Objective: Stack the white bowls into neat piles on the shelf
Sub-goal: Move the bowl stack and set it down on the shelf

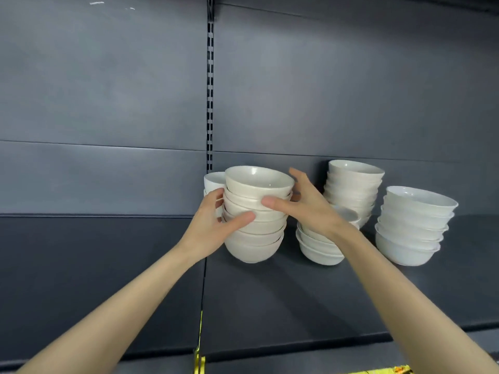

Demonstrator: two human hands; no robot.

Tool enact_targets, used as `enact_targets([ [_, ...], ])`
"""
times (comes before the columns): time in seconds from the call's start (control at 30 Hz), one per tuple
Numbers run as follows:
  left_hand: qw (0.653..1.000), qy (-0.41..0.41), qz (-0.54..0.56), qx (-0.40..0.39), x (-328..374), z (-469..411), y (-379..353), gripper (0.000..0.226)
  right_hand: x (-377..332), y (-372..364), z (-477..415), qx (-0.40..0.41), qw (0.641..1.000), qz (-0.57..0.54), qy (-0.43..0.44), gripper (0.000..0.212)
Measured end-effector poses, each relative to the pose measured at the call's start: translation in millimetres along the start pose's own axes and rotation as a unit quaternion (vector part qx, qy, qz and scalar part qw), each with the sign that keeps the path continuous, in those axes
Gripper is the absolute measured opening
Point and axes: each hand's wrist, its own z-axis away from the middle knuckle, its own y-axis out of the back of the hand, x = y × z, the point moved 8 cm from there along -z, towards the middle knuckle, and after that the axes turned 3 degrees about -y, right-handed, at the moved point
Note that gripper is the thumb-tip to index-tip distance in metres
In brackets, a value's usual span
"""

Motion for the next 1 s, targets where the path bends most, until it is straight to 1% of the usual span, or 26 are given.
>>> enact_targets([
  [0.03, 1.0, -0.001, 0.008, 0.01, -2.0, -1.2, -0.6, 0.042, 1.6, 0.5, -4.5, -0.008, 1.0, -0.01, 0.008, 0.096],
  [0.07, 1.0, 0.001, 0.013, 0.015, -4.2, -2.2, -0.3, 0.04, 1.0, 1.3, -7.6, -0.012, 1.0, -0.015, 0.019, 0.072],
  [0.1, 1.0, 0.003, 0.022, 0.02, -6.0, -2.8, -0.3, 0.038, 2.1, 2.0, -11.0, -0.017, 0.999, -0.021, 0.028, 0.054],
  [0.13, 0.999, 0.004, 0.031, 0.028, -8.1, -3.2, 0.1, 0.037, 2.1, 2.9, -13.7, -0.023, 0.999, -0.028, 0.039, 0.043],
  [0.17, 0.999, 0.005, 0.036, 0.036, -10.2, -3.8, 0.5, 0.038, 1.5, 3.9, -15.8, -0.03, 0.998, -0.039, 0.049, 0.037],
  [0.2, 0.998, 0.007, 0.035, 0.042, -10.5, -3.7, 0.5, 0.044, -0.1, 4.7, -17.0, -0.036, 0.996, -0.054, 0.058, 0.034],
  [0.27, 0.998, 0.021, 0.039, 0.051, -11.6, -2.6, -1.3, 0.057, -0.7, 5.3, -20.3, -0.05, 0.993, -0.075, 0.07, 0.036],
  [0.37, 0.998, 0.022, 0.025, 0.059, -9.4, -1.7, -2.9, 0.051, 3.3, 7.0, -24.0, -0.049, 0.992, -0.09, 0.077, 0.035],
  [0.47, 0.998, 0.031, 0.023, 0.056, -9.5, -2.5, -3.1, 0.068, 4.9, 8.1, -26.6, -0.042, 0.991, -0.094, 0.081, 0.04],
  [0.5, 0.998, 0.034, 0.027, 0.051, -10.1, -2.9, -3.3, 0.065, 5.0, 8.3, -27.1, -0.041, 0.991, -0.096, 0.08, 0.043],
  [0.6, 0.998, 0.031, 0.036, 0.04, -4.5, -2.2, -6.3, 0.043, 3.5, 9.4, -26.3, -0.031, 0.992, -0.09, 0.078, 0.057],
  [0.63, 0.998, 0.03, 0.039, 0.04, -3.6, -2.2, -6.8, 0.042, 2.6, 9.7, -25.5, -0.028, 0.992, -0.09, 0.081, 0.061],
  [0.7, 0.998, 0.028, 0.046, 0.034, -2.2, -2.2, -7.9, 0.051, 2.5, 10.3, -23.3, -0.025, 0.992, -0.094, 0.082, 0.064],
  [0.77, 0.998, 0.032, 0.055, 0.027, -2.7, -2.4, -7.8, 0.063, 3.6, 10.6, -21.8, -0.021, 0.992, -0.1, 0.079, 0.065],
  [0.8, 0.997, 0.032, 0.059, 0.025, -2.9, -2.6, -7.6, 0.064, 3.8, 10.4, -21.4, -0.02, 0.991, -0.103, 0.078, 0.065],
  [0.9, 0.997, 0.035, 0.063, 0.022, -5.4, -3.0, -6.5, 0.058, 3.7, 9.8, -20.2, -0.017, 0.991, -0.11, 0.075, 0.066],
  [0.93, 0.997, 0.036, 0.061, 0.021, -5.8, -3.0, -6.4, 0.061, 4.4, 9.5, -19.9, -0.018, 0.991, -0.113, 0.074, 0.064],
  [1.0, 0.998, 0.038, 0.053, 0.015, -6.3, -2.7, -6.9, 0.071, 6.5, 8.5, -19.8, -0.021, 0.99, -0.12, 0.07, 0.052],
])
